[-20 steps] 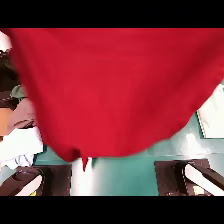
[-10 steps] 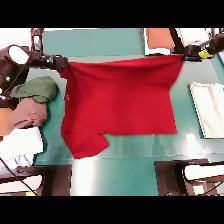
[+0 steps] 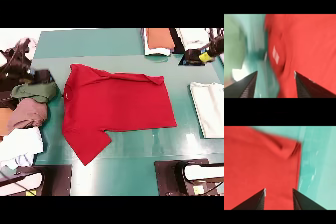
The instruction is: Fold the shirts.
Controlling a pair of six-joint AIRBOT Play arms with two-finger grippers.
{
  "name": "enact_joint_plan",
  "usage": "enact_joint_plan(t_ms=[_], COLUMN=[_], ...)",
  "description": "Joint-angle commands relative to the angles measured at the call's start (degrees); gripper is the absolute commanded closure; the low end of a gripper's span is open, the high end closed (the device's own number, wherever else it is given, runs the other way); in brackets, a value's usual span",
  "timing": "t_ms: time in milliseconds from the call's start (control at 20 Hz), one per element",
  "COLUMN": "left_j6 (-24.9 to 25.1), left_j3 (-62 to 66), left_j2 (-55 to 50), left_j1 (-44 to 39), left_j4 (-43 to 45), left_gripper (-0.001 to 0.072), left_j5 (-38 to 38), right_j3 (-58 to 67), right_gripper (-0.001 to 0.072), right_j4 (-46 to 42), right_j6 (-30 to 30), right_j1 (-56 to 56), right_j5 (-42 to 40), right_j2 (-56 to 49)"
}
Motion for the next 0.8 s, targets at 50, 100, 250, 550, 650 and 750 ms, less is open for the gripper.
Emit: enact_joint_plan(t_ms=[50, 100, 250, 550, 650, 750], left_j6=[-2.49, -3.45, -5.18, -9.09, -9.62, -9.55], left_j3=[-24.92, -29.44, -37.24, -44.46, -45.07, -44.61], left_j2=[13.84, 16.22, 19.04, 19.02, 19.02, 19.02], left_j1=[0.52, -0.24, -4.00, -10.27, -10.27, -10.27], left_j4=[0.04, 0.07, -0.22, -4.52, -4.52, -4.50], left_gripper=[0.0158, 0.0158, 0.0158, 0.0158, 0.0159, 0.0348], left_j5=[0.44, 0.85, 1.03, 8.52, 8.50, 10.05], right_j3=[-16.70, -19.19, -24.24, -26.34, -26.34, -26.36], right_gripper=[0.0331, 0.0330, 0.0330, 0.0330, 0.0331, 0.0330], right_j4=[0.09, 0.11, 2.10, 3.06, 3.08, 3.08], right_j6=[-0.83, -0.83, -0.79, -0.79, -0.79, -0.79], right_j1=[1.36, 1.64, 2.43, 2.25, 1.51, 0.13], right_j5=[-4.07, -6.10, -9.99, -9.62, -9.22, -8.72], right_j2=[10.27, 12.02, 16.17, 20.11, 21.14, 22.01])
